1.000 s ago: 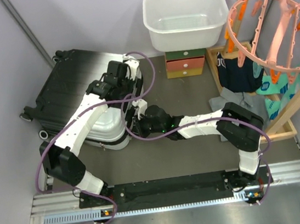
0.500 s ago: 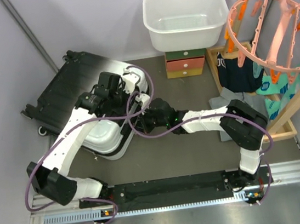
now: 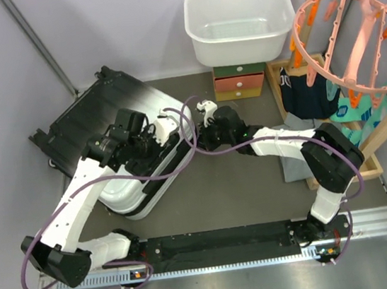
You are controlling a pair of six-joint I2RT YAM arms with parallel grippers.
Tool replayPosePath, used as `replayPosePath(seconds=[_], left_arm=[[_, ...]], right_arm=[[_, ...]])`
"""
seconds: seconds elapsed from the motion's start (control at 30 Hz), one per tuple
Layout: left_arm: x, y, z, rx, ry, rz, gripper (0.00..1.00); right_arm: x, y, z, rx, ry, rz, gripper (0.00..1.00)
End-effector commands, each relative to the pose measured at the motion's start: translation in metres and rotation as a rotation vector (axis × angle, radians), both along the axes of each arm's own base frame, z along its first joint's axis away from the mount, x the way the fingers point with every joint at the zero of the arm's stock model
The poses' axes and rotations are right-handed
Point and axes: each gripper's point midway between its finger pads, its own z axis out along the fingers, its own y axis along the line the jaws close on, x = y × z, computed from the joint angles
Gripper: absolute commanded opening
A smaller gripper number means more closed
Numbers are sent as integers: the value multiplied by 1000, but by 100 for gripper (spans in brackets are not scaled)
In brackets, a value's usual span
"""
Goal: Open, take out, and arrange the luggage
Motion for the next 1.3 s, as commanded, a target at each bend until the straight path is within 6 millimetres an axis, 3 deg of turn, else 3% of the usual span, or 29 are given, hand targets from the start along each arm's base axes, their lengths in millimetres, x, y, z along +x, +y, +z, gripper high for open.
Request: replayPosePath(seconds=[0.0, 0.17, 0.27, 0.4, 0.53, 0.57, 0.6, 0.67, 0.73, 0.77, 0.8, 1.0, 1.13, 1.23, 1.27], left_arm=[[-73, 37, -19, 151, 184, -190, 0], [-84, 52, -16, 205, 155, -266, 0], [-91, 53, -18, 208, 161, -308, 0], [-95, 54, -18, 208, 144, -359, 0], [-96, 53, -18, 207, 122, -397, 0], [-96, 53, -16, 205, 114, -405, 0], [-97, 51, -14, 196, 110, -419, 0], [-97, 49, -10, 182, 89, -431, 0], [-97, 47, -9, 174, 79, -442, 0], [-98, 47, -9, 171, 74, -444, 0], [-97, 47, -10, 170, 69, -446, 0], [-98, 46, -13, 162, 63, -454, 0], [-96, 44, -9, 153, 48, -449, 0], [-79, 42, -1, 151, -19, -383, 0], [-68, 38, 8, 129, -62, -333, 10]], right_arm=[[45, -35, 30, -35, -152, -110, 0], [59, -55, 38, -82, -214, -112, 0], [68, -56, 39, -125, -231, -73, 0], [90, -52, 56, -189, -335, -45, 0], [93, -29, 78, -142, -393, 77, 0], [97, -21, 93, -124, -424, 99, 0], [101, -18, 85, -132, -415, 111, 0], [112, -9, 99, -120, -455, 118, 0], [119, 1, 94, -106, -457, 140, 0], [124, 7, 103, -85, -477, 148, 0], [126, 14, 94, -74, -462, 170, 0], [144, 40, 106, 18, -493, 148, 0], [141, 53, 111, 78, -482, 143, 0], [129, 65, 102, 87, -442, 155, 0], [125, 66, 95, 79, -433, 162, 0]])
